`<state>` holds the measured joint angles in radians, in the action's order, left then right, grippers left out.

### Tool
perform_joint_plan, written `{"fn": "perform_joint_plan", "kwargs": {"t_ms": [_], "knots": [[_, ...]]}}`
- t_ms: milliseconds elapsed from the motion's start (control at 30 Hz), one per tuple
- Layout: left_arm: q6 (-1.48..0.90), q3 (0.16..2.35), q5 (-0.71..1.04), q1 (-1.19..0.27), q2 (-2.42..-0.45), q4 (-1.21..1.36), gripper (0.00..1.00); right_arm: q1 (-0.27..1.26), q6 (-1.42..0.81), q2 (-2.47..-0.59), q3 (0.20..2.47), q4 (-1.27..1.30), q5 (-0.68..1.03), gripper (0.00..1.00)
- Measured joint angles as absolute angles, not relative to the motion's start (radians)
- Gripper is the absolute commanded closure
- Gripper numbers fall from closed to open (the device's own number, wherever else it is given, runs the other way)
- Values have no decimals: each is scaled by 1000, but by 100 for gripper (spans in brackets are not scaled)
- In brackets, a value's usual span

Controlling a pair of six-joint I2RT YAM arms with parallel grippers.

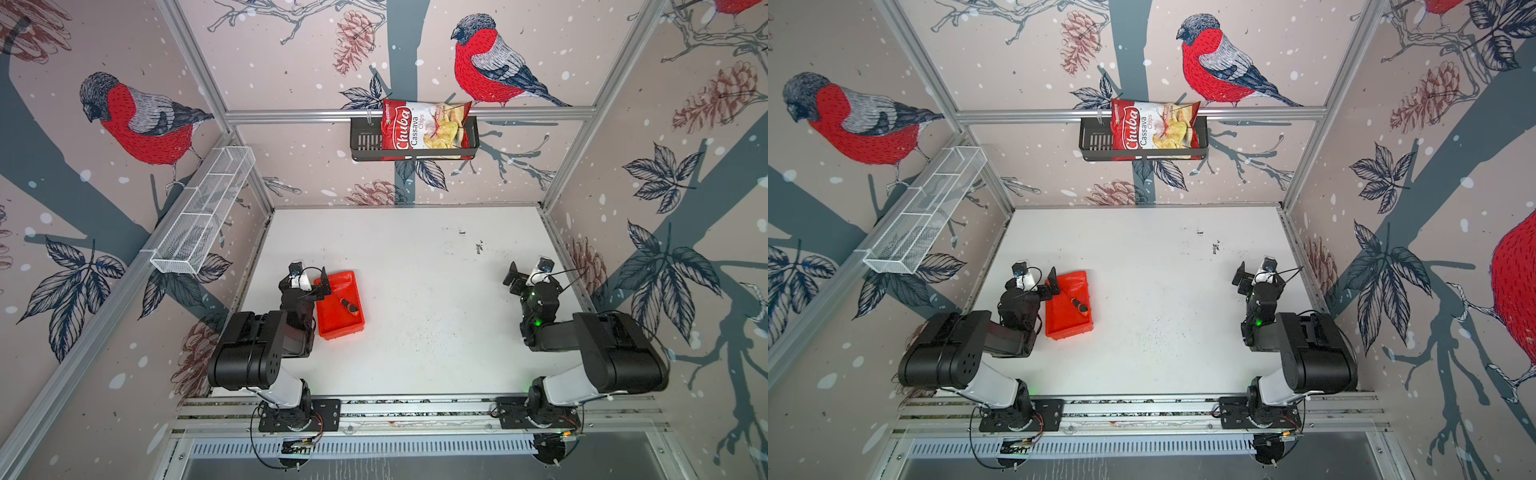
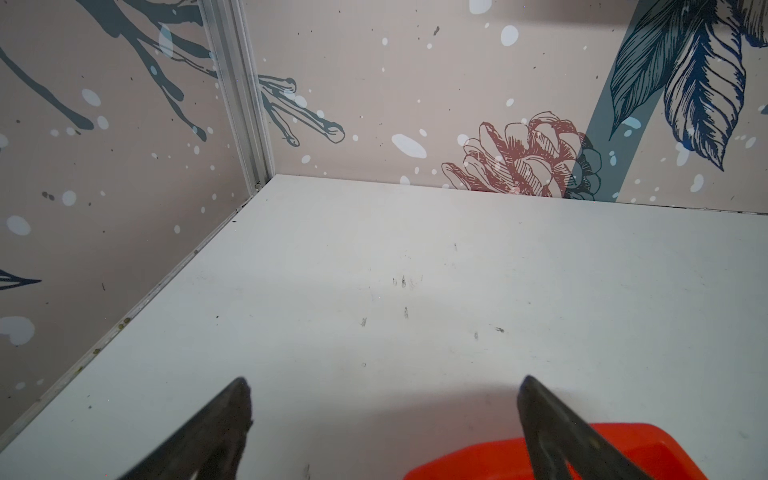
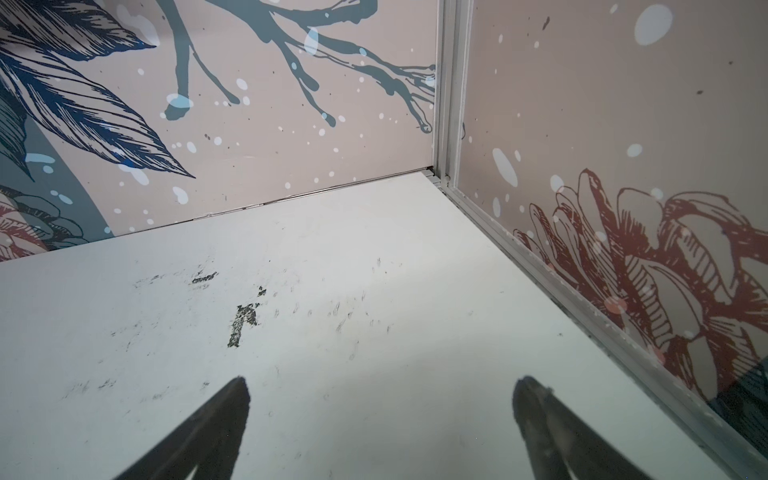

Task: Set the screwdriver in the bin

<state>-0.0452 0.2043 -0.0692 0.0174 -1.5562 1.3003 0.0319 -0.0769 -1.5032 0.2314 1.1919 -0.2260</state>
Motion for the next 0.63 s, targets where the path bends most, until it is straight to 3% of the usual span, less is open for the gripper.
{"fn": "perform_joint_plan", "kwargs": {"t_ms": [633], "knots": [[-10, 225, -44, 1, -1559, 1295, 2, 31, -77, -1503, 232, 1192, -202, 0]]}}
